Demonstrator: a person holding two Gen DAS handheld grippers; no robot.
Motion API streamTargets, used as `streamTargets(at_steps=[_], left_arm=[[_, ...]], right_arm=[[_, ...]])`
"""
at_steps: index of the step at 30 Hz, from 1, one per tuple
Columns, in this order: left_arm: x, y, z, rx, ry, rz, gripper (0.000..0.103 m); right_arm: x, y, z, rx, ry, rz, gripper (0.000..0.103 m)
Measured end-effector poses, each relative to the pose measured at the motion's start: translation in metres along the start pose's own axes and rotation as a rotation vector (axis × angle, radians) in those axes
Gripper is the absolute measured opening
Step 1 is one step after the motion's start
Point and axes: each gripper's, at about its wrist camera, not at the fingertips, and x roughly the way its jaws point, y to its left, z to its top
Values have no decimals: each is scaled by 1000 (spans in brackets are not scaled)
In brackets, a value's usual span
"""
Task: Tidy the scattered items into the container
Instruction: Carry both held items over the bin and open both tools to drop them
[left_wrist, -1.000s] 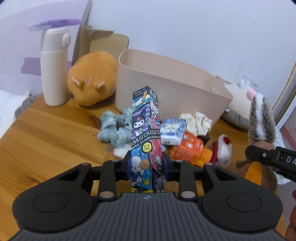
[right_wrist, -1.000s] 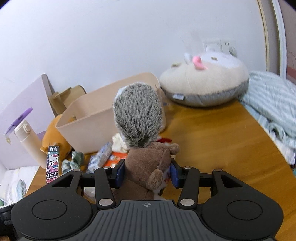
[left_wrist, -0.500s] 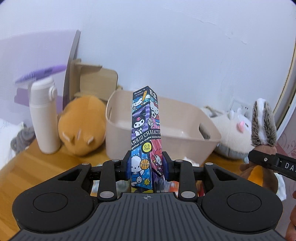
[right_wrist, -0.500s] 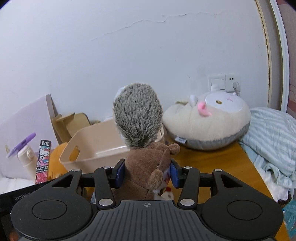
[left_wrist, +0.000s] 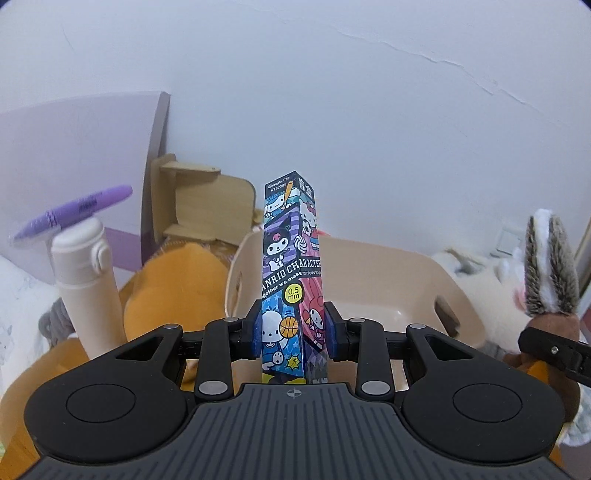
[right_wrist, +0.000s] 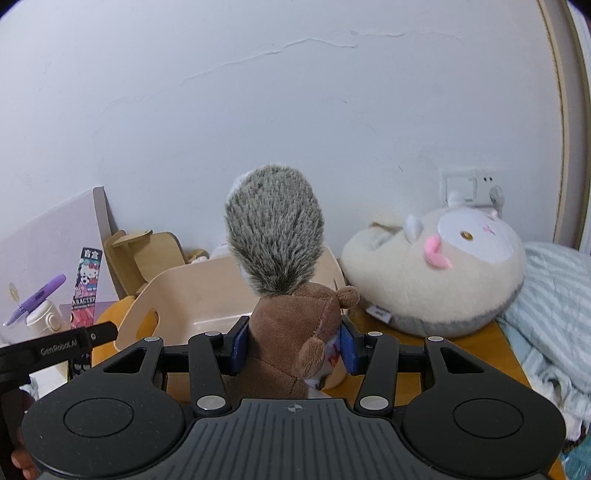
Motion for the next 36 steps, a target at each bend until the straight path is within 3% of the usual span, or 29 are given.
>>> streamTargets(at_steps=[13, 23, 36], left_arm=[[19, 5, 38, 62, -46, 39, 32], [64, -9, 46, 105, 6, 60, 32], [113, -23, 25, 200, 149, 69, 32]], right_arm=[[38, 5, 52, -20, -17, 18, 46], [67, 5, 77, -39, -38, 3, 46], [156, 0, 49, -73, 155, -29, 46]])
